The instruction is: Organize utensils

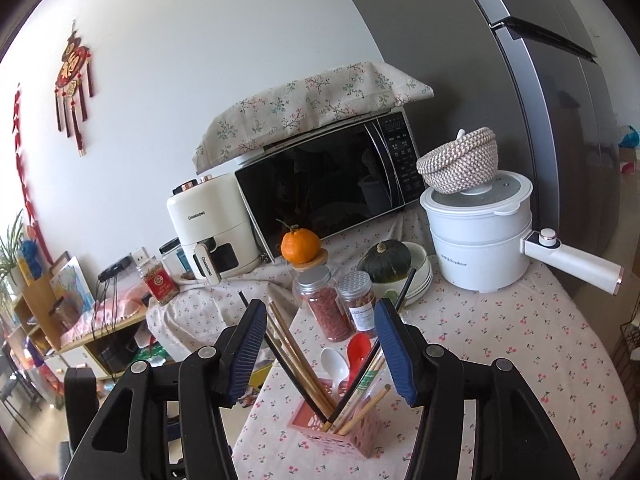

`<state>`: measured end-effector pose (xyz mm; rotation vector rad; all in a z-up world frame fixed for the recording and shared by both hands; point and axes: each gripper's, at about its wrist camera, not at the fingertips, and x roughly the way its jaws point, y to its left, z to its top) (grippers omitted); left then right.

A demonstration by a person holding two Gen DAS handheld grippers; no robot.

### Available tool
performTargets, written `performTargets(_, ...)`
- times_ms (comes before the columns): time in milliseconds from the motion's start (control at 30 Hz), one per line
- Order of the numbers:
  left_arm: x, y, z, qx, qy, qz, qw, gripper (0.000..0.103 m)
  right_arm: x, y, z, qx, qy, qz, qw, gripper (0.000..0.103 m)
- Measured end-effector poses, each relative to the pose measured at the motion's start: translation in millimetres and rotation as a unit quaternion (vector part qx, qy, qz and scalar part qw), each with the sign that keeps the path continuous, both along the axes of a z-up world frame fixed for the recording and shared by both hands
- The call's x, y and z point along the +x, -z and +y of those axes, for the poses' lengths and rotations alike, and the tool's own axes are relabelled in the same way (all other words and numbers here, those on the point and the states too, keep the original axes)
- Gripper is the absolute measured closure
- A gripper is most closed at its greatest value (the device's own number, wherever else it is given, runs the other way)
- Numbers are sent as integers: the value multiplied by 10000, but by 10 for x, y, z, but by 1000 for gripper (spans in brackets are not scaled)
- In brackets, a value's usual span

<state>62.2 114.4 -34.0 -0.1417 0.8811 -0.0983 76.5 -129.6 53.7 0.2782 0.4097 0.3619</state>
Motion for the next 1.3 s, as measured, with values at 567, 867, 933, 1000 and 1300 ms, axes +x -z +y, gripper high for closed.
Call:
performTargets(567, -355, -169, -488, 489, 147, -322, 9982, 1, -417, 241, -561, -1043, 530, 1281, 9848, 0)
performTargets(867, -506, -255, -714, 637, 246, -541, 9962, 1, -601, 355, -547, -1656, 803, 1451, 9721, 0)
performTargets(933, -522, -279, -717, 596, 199, -586, 9963, 1, -619, 370, -552, -1701, 860, 1471, 9706, 0)
performTargets(1000, -529, -291, -710, 516, 135, -602, 9968, 1, -623, 373, -551, -1755, 936, 1465, 9690, 0)
performTargets(1300, -507, -265, -750, 405, 69, -536, 9977, 1, -598, 391, -525, -1814, 1028, 1507, 9663, 0)
